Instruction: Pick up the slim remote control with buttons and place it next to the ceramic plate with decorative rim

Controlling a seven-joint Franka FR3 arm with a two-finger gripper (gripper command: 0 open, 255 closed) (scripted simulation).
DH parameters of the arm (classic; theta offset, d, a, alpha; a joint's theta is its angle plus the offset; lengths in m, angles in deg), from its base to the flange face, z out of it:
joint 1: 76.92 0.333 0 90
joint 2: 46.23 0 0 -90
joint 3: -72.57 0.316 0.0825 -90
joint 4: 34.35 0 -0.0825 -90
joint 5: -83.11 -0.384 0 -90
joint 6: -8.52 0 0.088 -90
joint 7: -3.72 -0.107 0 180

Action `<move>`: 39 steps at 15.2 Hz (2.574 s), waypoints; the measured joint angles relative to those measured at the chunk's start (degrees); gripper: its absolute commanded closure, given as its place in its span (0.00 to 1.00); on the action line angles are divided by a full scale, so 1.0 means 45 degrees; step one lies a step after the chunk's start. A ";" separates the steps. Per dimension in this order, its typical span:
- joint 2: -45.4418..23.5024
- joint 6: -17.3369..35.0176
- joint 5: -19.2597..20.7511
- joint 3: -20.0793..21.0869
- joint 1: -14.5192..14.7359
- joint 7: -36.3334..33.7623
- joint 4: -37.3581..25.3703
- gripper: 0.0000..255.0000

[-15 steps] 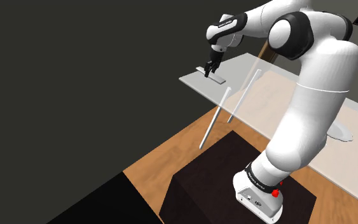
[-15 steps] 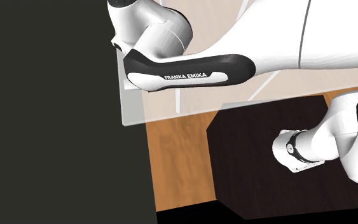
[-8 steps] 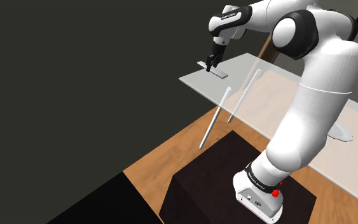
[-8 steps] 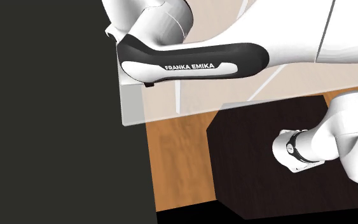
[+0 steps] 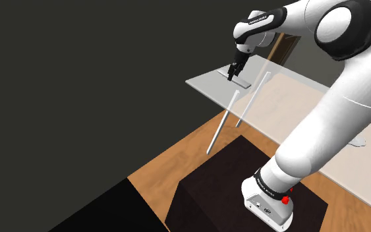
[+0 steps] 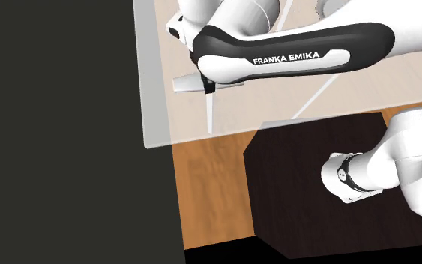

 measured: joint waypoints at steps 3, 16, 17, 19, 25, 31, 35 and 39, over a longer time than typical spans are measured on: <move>0.1278 0.0189 0.0605 -0.0187 -0.0131 0.0019 0.1353 1.00; 0.6127 0.0206 0.3420 -0.1447 -0.2242 0.1470 0.5742 1.00; 0.6437 0.0146 0.3626 -0.1548 -0.2447 0.1621 0.5960 1.00; 0.7023 -0.0022 0.4031 -0.1782 -0.2880 0.1983 0.6315 1.00; 0.8750 -0.0595 0.5288 -0.2536 -0.4323 0.3204 0.7261 1.00; 0.9921 -0.1271 0.6425 -0.3561 -0.5719 0.4856 0.7455 1.00; 1.0549 -0.1643 0.7197 -0.4348 -0.6645 0.6066 0.7472 1.00; 1.0767 -0.1967 0.7807 -0.5263 -0.7290 0.7377 0.7012 1.00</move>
